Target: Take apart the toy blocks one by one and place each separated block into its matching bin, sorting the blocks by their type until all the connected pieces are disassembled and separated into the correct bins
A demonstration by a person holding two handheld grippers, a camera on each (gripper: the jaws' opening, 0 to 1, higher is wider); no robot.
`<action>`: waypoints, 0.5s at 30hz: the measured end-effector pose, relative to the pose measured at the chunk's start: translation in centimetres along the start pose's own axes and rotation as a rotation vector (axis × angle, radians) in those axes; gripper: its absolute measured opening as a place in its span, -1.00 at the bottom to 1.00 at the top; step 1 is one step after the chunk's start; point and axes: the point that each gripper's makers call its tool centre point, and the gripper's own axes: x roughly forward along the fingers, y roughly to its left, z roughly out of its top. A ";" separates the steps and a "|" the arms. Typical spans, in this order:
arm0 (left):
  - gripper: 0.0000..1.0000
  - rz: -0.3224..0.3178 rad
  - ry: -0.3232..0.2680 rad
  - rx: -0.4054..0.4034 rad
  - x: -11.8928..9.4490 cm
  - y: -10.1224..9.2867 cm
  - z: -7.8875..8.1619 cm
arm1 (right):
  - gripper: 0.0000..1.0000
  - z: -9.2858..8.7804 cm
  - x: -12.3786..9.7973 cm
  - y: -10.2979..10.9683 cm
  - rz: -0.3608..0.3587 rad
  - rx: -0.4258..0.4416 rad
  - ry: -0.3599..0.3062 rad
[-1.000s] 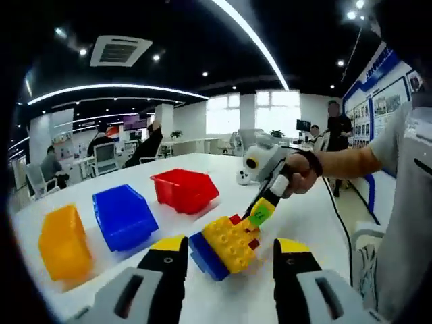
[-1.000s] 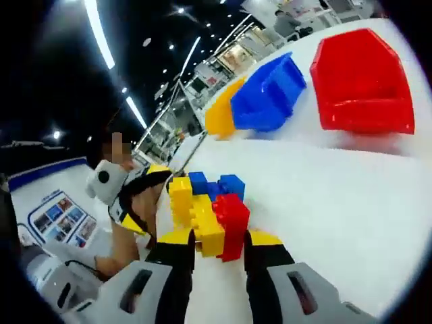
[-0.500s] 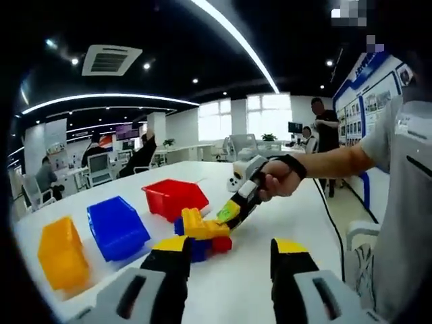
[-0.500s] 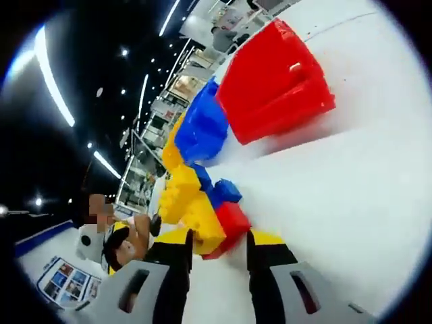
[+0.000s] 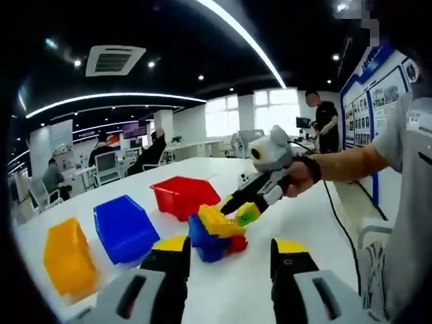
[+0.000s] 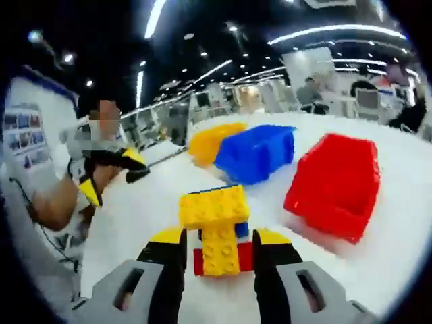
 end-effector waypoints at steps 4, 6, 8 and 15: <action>-0.03 0.010 0.025 0.038 0.5 0.1 -0.3 | -0.20 -1.1 1.6 0.1 0.003 -0.143 0.040; -0.04 0.013 0.032 0.047 0.6 0.1 -0.4 | -0.29 -1.2 2.1 0.5 0.021 -0.184 0.043; -0.04 0.042 0.054 0.107 0.9 0.6 -0.6 | -0.49 -1.0 2.1 1.1 0.049 -0.214 0.032; -0.02 0.072 0.105 0.345 2.0 0.1 0.2 | -0.50 -1.1 1.4 2.9 0.124 -0.238 0.010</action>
